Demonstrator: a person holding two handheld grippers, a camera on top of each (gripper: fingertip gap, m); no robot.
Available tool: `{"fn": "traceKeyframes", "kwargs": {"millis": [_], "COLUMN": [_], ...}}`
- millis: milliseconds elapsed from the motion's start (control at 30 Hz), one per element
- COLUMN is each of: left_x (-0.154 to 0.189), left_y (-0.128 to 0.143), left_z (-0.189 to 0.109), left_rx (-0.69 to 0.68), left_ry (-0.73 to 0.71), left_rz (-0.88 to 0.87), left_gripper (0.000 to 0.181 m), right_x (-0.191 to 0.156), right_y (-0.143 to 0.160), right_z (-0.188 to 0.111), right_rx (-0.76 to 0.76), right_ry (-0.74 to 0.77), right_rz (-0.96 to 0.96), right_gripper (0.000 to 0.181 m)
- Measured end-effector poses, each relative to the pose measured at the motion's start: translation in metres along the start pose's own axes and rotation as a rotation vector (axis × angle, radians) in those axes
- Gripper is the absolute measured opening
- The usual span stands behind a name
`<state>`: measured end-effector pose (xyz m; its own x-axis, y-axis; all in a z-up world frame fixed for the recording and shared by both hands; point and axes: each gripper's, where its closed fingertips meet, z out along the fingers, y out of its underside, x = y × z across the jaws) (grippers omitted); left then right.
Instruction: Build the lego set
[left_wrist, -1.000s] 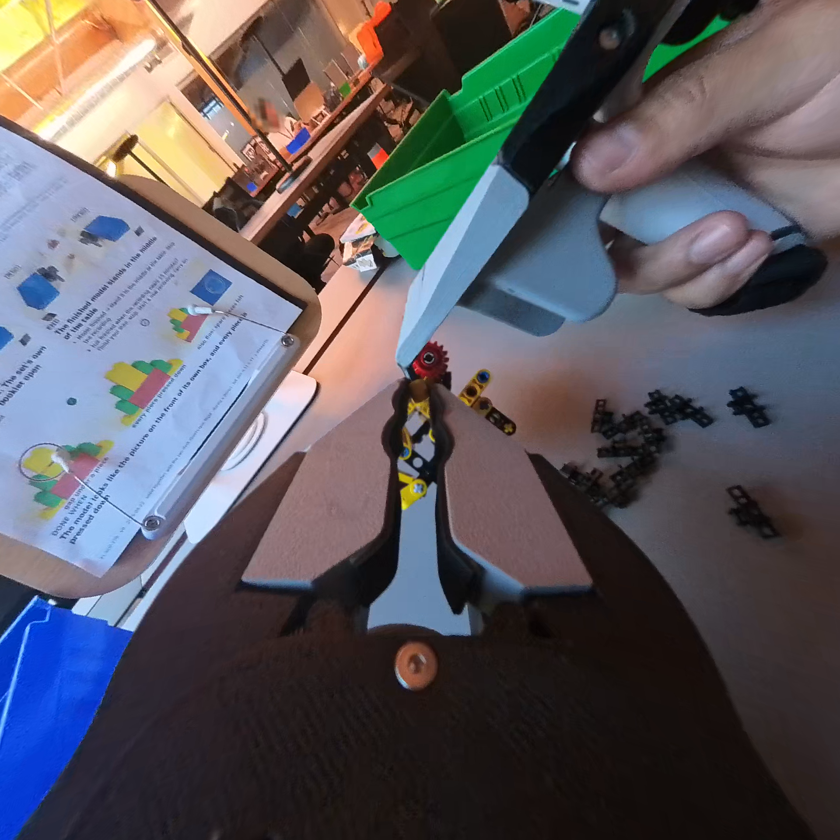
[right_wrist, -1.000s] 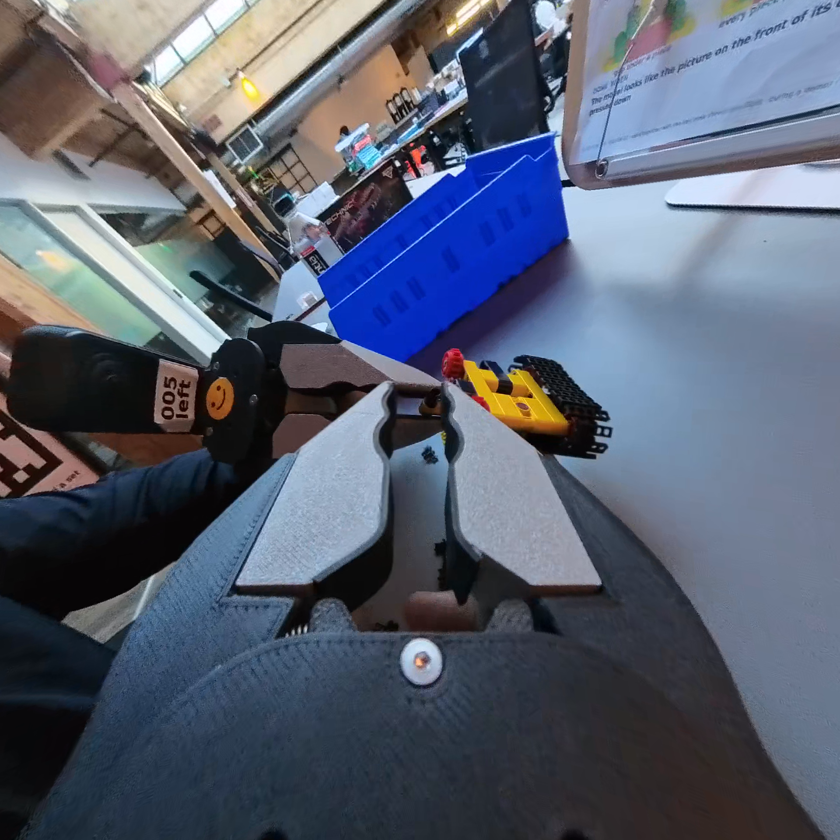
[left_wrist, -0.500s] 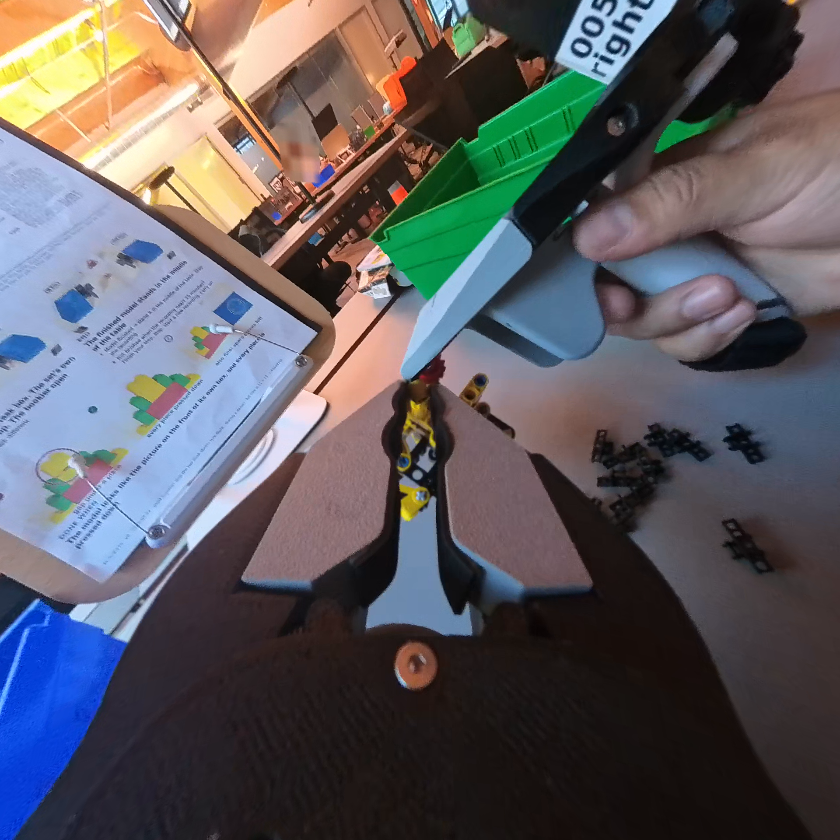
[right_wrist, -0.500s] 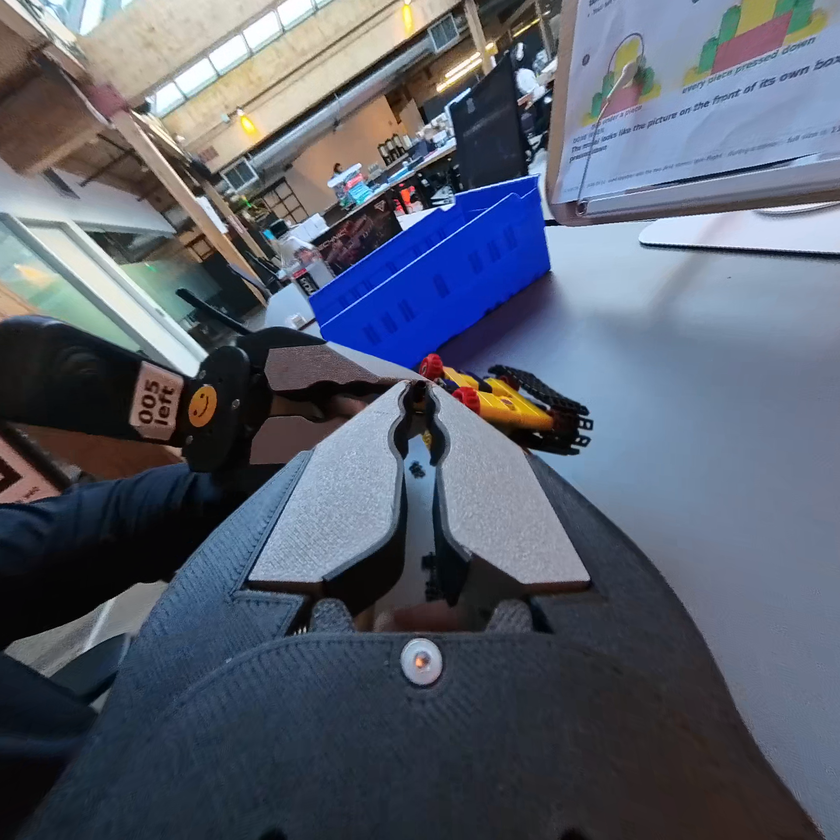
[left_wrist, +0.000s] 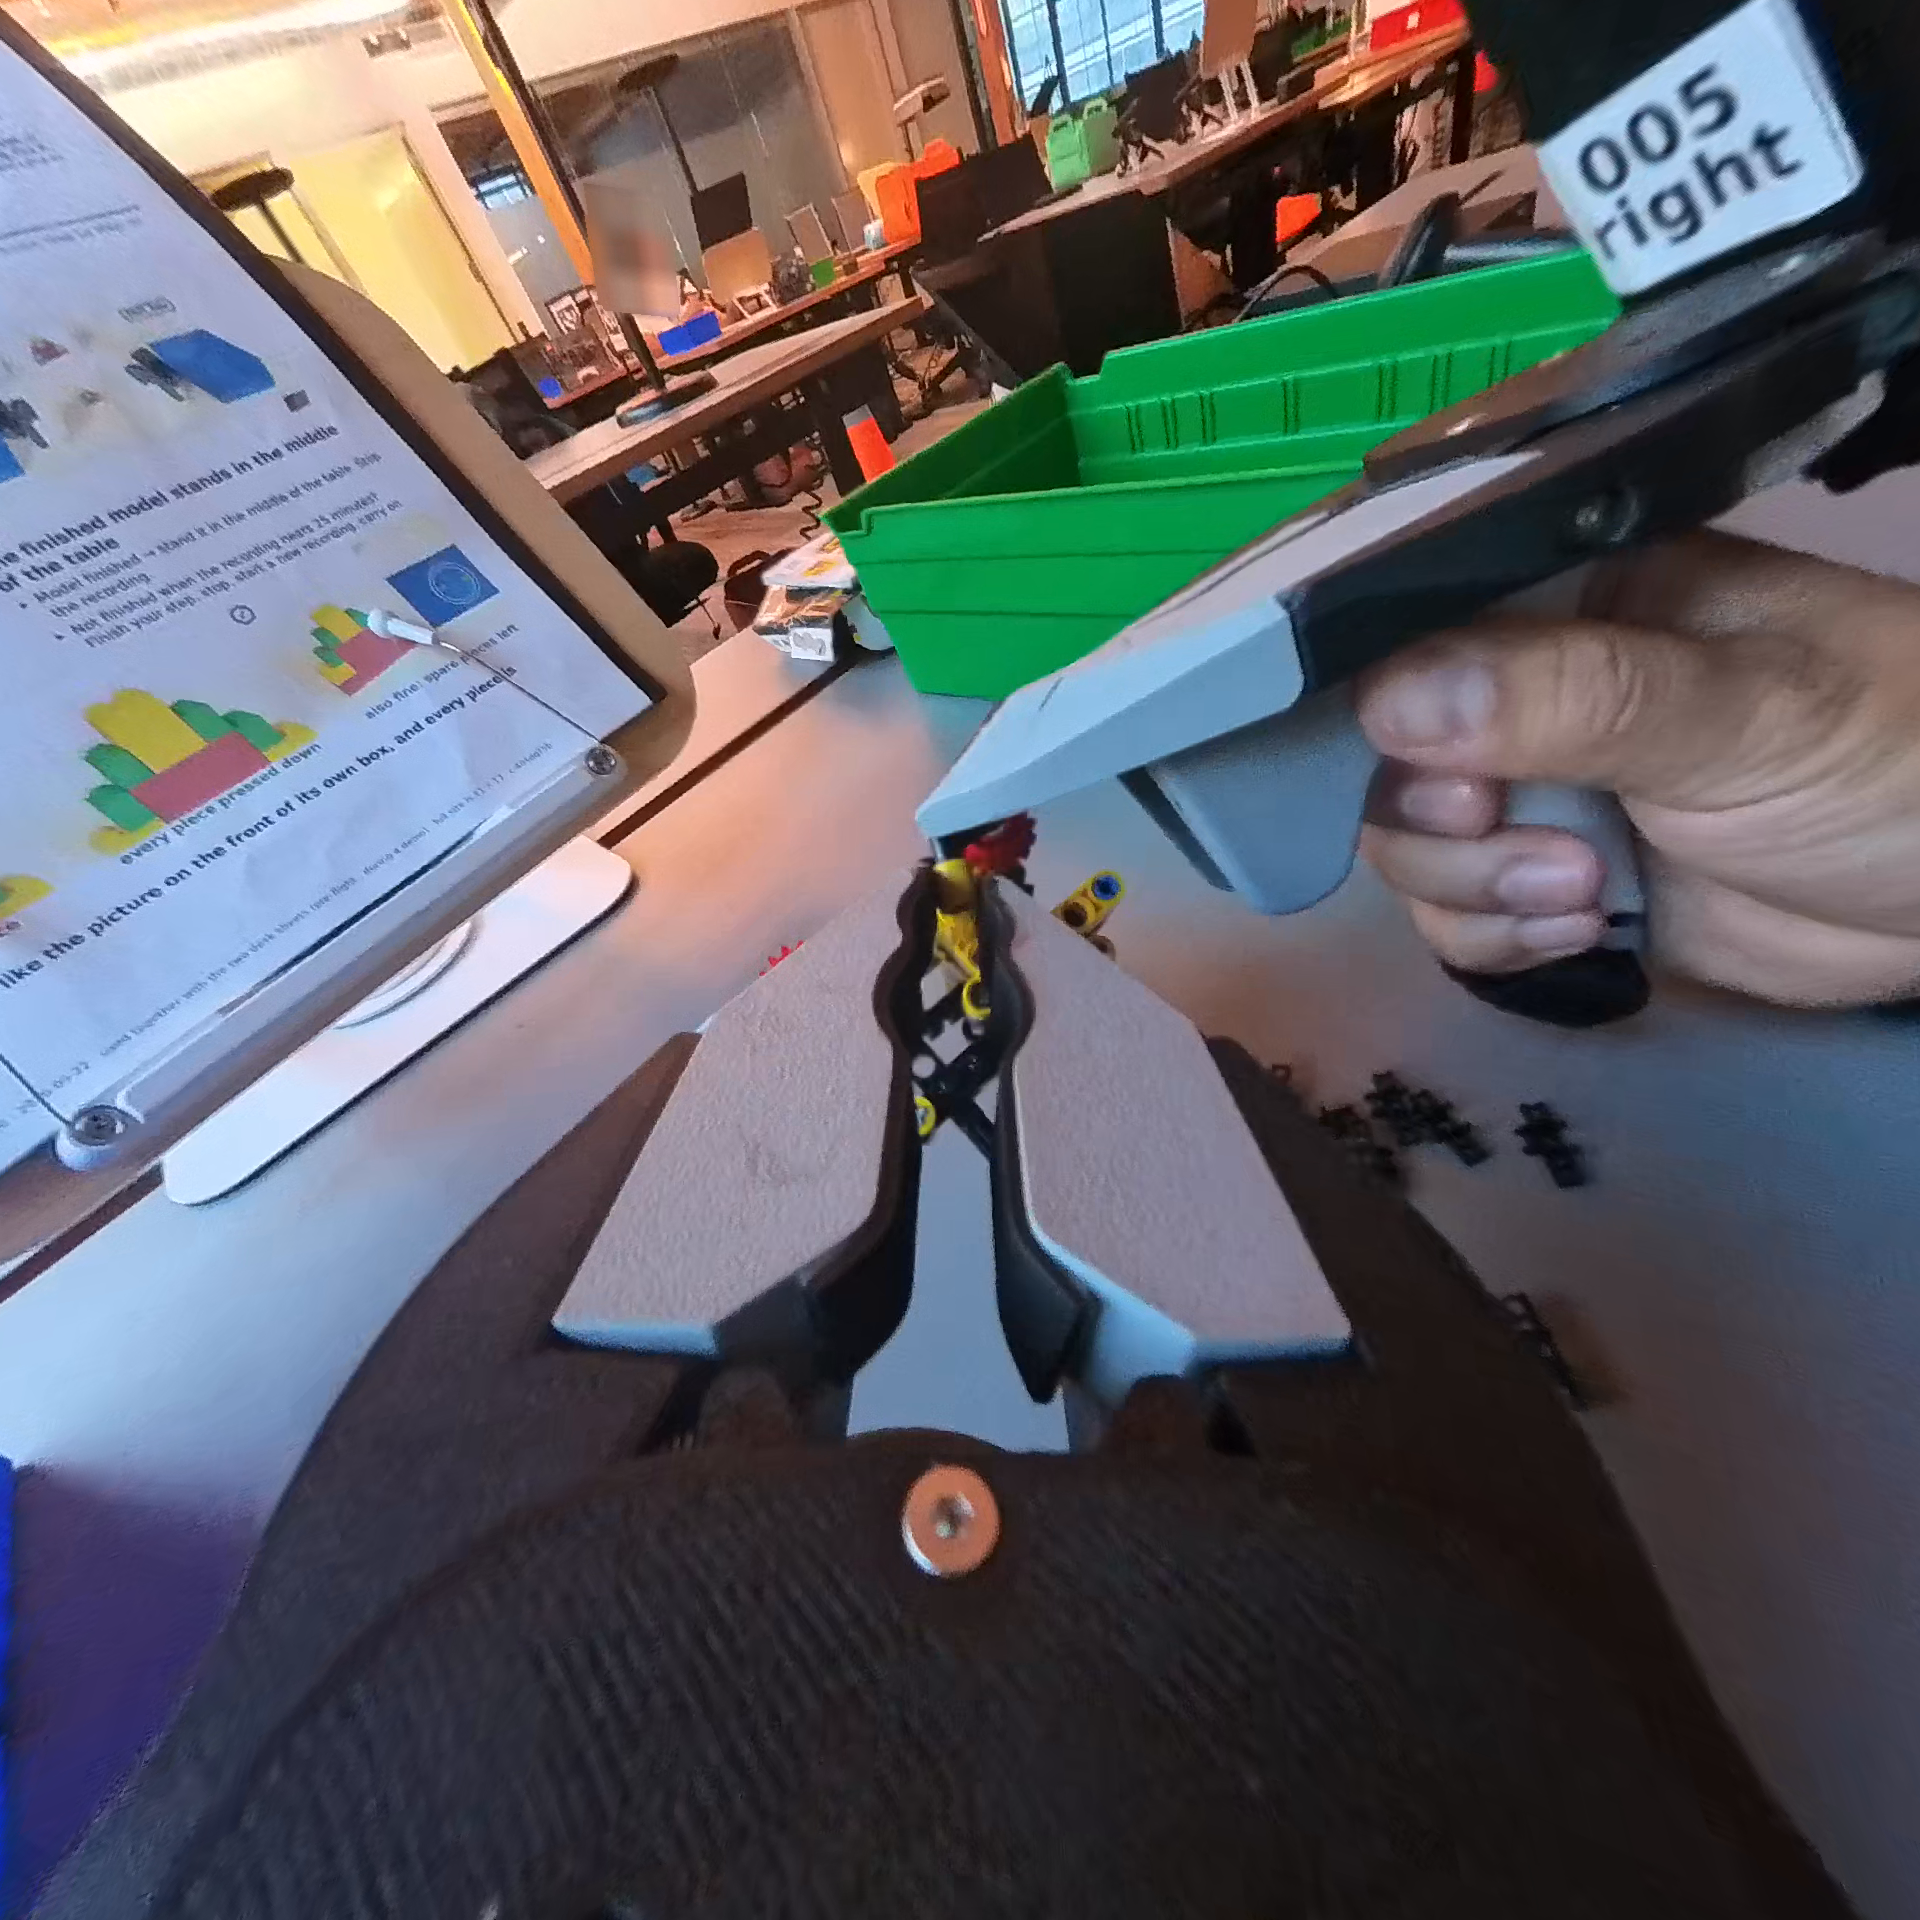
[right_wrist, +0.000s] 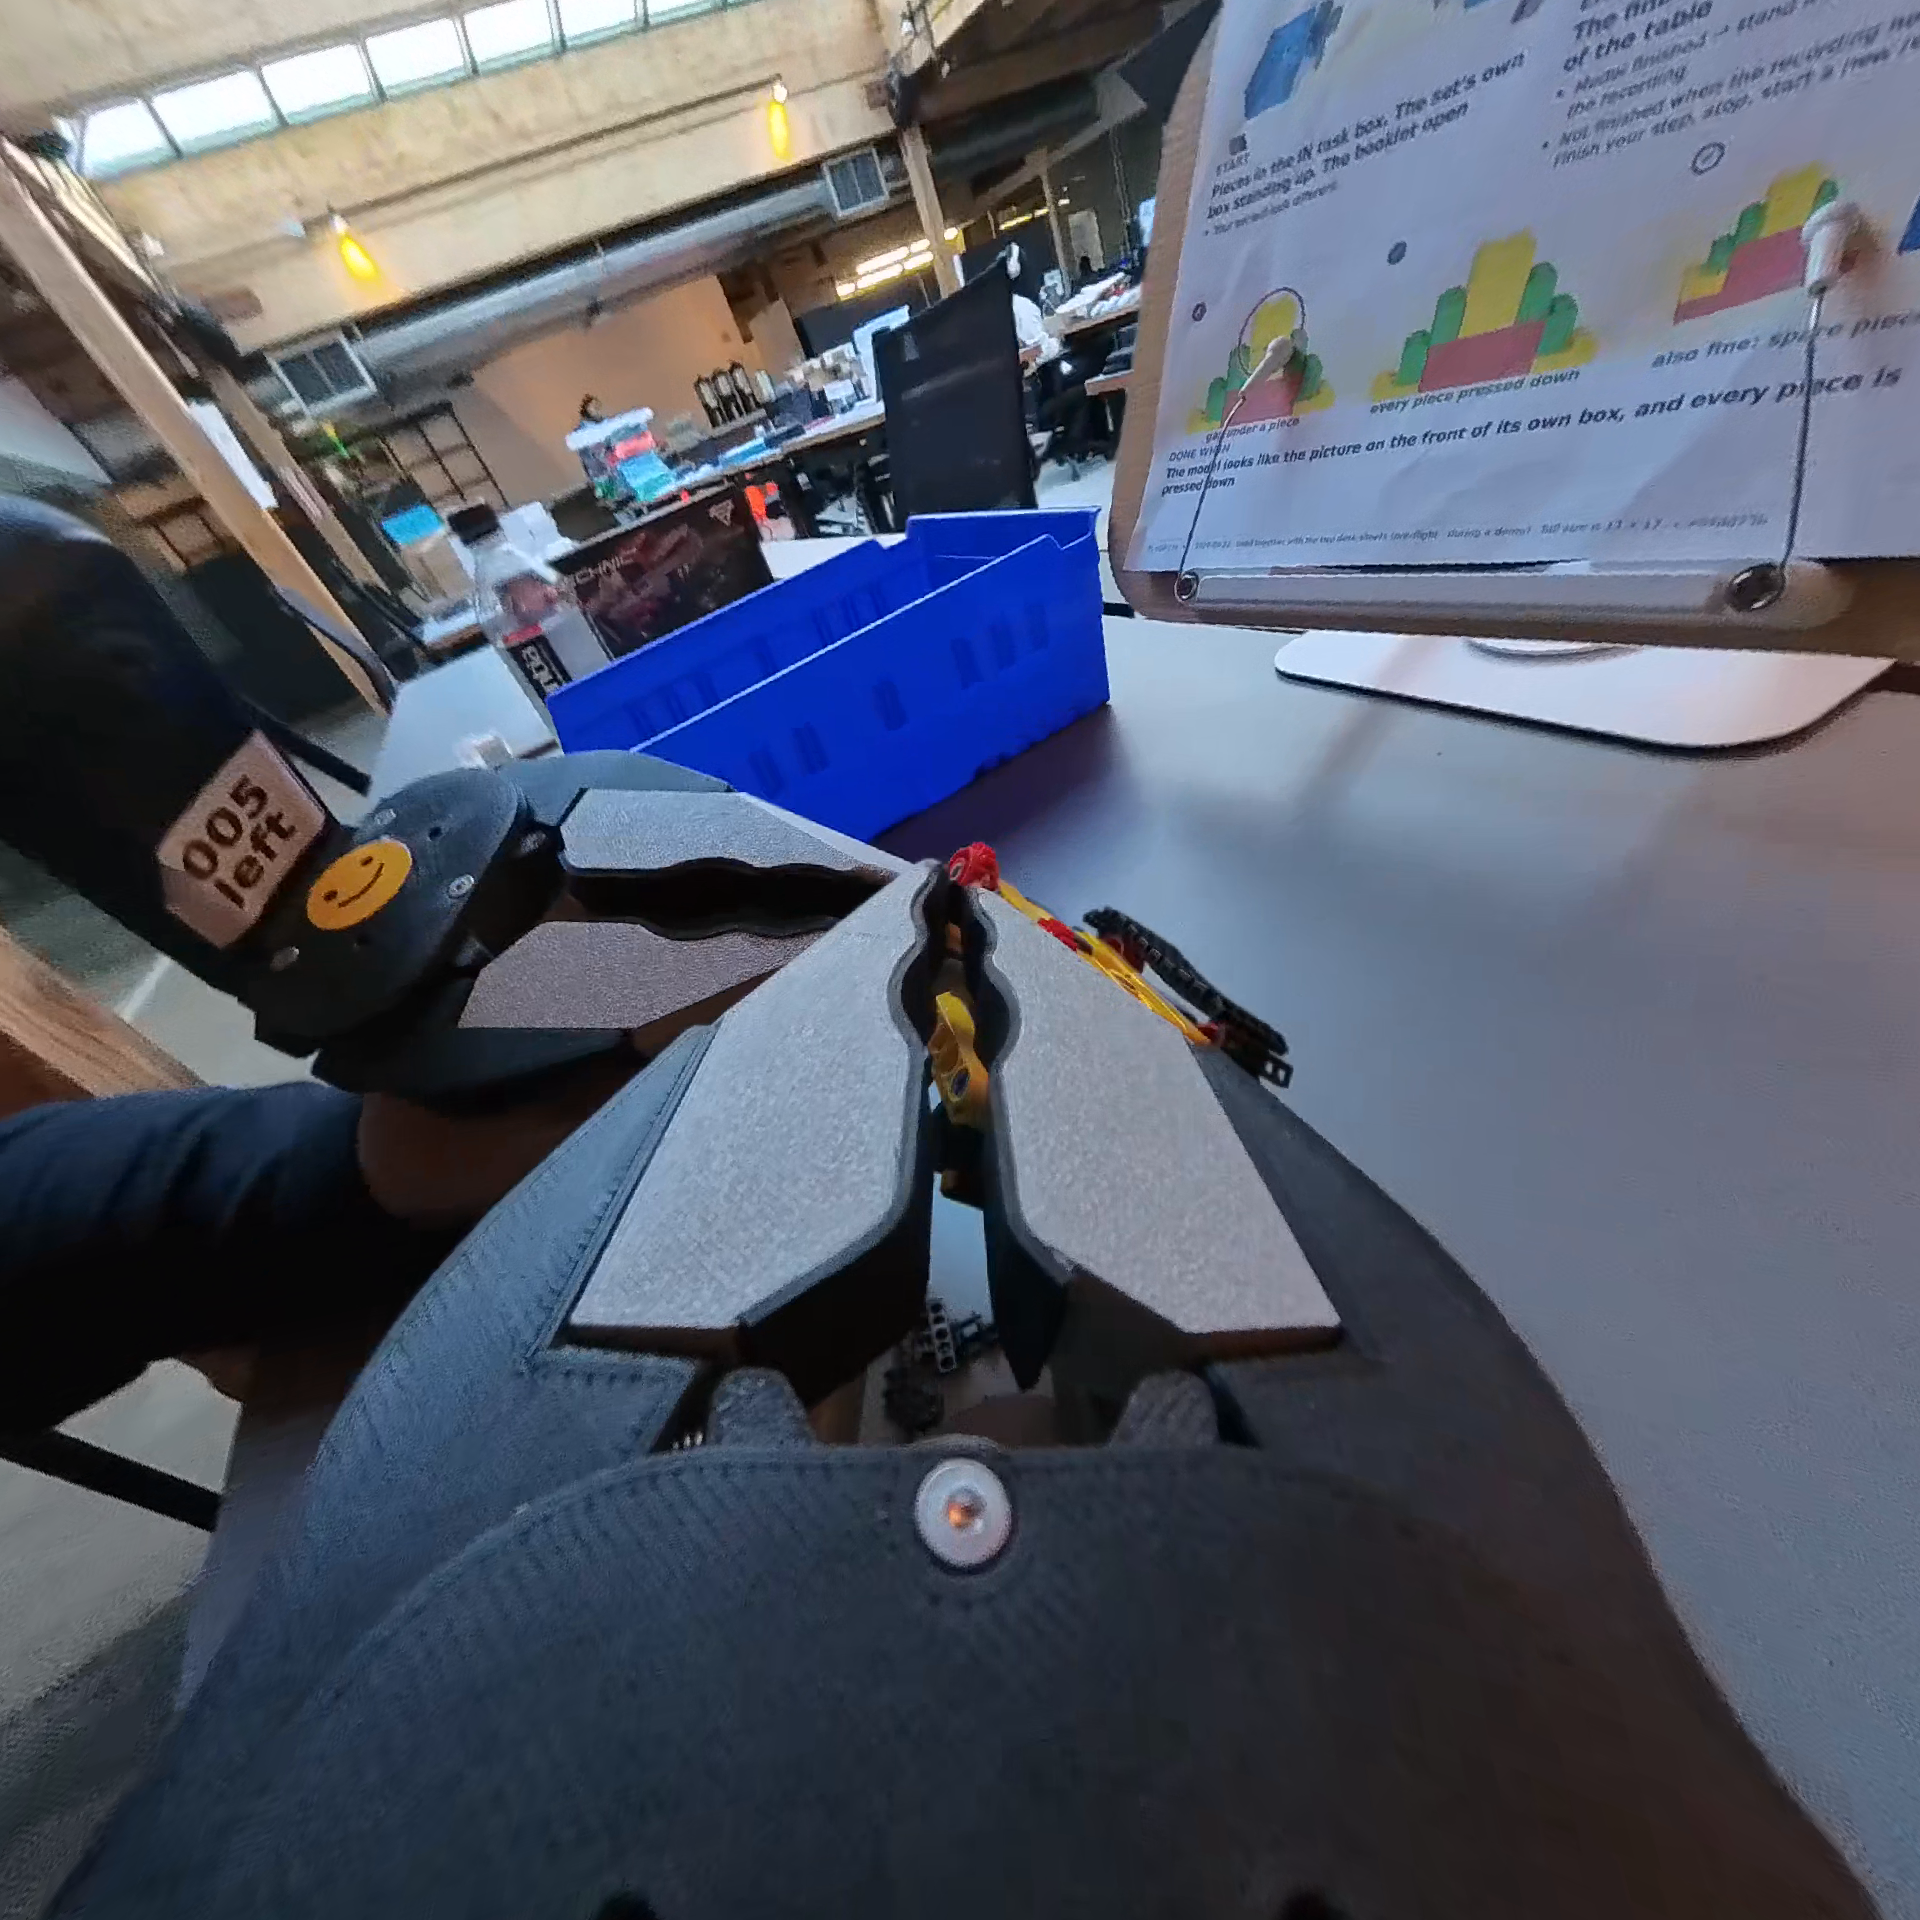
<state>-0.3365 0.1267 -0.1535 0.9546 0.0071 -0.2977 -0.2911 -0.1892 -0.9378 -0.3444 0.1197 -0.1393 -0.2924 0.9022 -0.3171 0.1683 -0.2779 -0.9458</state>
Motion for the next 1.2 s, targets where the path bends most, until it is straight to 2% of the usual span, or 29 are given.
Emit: {"fn": "traceKeyframes", "kwargs": {"millis": [133, 167, 200, 267, 300, 400, 433, 467, 500, 533, 633, 733, 833, 967, 1133, 1200], "left_x": [-0.003, -0.003, 0.001, 0.009, 0.011, 0.011, 0.015, 0.019, 0.022, 0.029, 0.035, 0.039, 0.045, 0.048, 0.051, 0.052], "left_y": [-0.004, -0.004, 0.000, 0.006, 0.005, 0.001, 0.004, 0.009, 0.014, 0.019, 0.026, 0.025, 0.027, 0.027, 0.026, 0.026], "left_z": [0.001, 0.001, 0.000, 0.000, 0.000, 0.003, 0.004, 0.005, 0.006, 0.006, 0.002, -0.002, -0.002, -0.002, -0.001, 0.001], "left_rx": [0.030, 0.029, 0.007, -0.013, -0.004, 0.010, -0.006, -0.027, -0.043, -0.056, -0.057, -0.029, -0.012, -0.019, -0.043, -0.070], "left_ry": [0.010, 0.011, 0.027, 0.055, 0.067, 0.067, 0.080, 0.086, 0.093, 0.137, 0.185, 0.228, 0.258, 0.245, 0.234, 0.217], "left_rz": [-0.059, -0.060, -0.054, -0.052, -0.044, 0.005, 0.062, 0.131, 0.198, 0.273, 0.427, 0.443, 0.504, 0.597, 0.626, 0.625], "left_gripper": [0.004, 0.004, 0.004, 0.004, 0.004, 0.004, 0.004, 0.004, 0.004, 0.004, 0.004, 0.004, 0.004, 0.004, 0.005, 0.005], "right_x": [0.002, 0.009, 0.021, 0.037, 0.035, 0.019, 0.013, 0.012, 0.009, 0.005, 0.010, 0.010, 0.006, 0.002, 0.003, 0.004], "right_y": [-0.005, -0.013, -0.029, -0.062, -0.064, -0.023, -0.009, 0.003, 0.009, 0.014, 0.028, 0.045, 0.050, 0.058, 0.051, 0.054], "right_z": [0.001, -0.001, -0.010, -0.033, -0.036, -0.020, -0.017, -0.017, -0.019, -0.022, -0.034, -0.041, -0.037, -0.036, -0.033, -0.033], "right_rx": [0.028, 0.075, 0.157, 0.275, 0.259, -0.020, -0.120, -0.204, -0.258, -0.298, -0.405, -0.487, -0.489, -0.504, -0.484, -0.513], "right_ry": [-0.001, 0.034, 0.079, 0.065, 0.015, -0.114, -0.147, -0.147, -0.164, -0.183, -0.120, -0.088, -0.034, -0.036, 0.027, 0.040], "right_rz": [0.073, 0.086, 0.108, 0.153, 0.142, 0.077, 0.010, -0.086, -0.196, -0.314, -0.665, -0.948, -1.177, -1.295, -1.378, -1.444], "right_gripper": [0.000, 0.000, 0.000, 0.000, 0.000, 0.000, 0.000, 0.016, 0.018, 0.017, 0.017, 0.013, 0.002, 0.004, 0.013, 0.005]}}
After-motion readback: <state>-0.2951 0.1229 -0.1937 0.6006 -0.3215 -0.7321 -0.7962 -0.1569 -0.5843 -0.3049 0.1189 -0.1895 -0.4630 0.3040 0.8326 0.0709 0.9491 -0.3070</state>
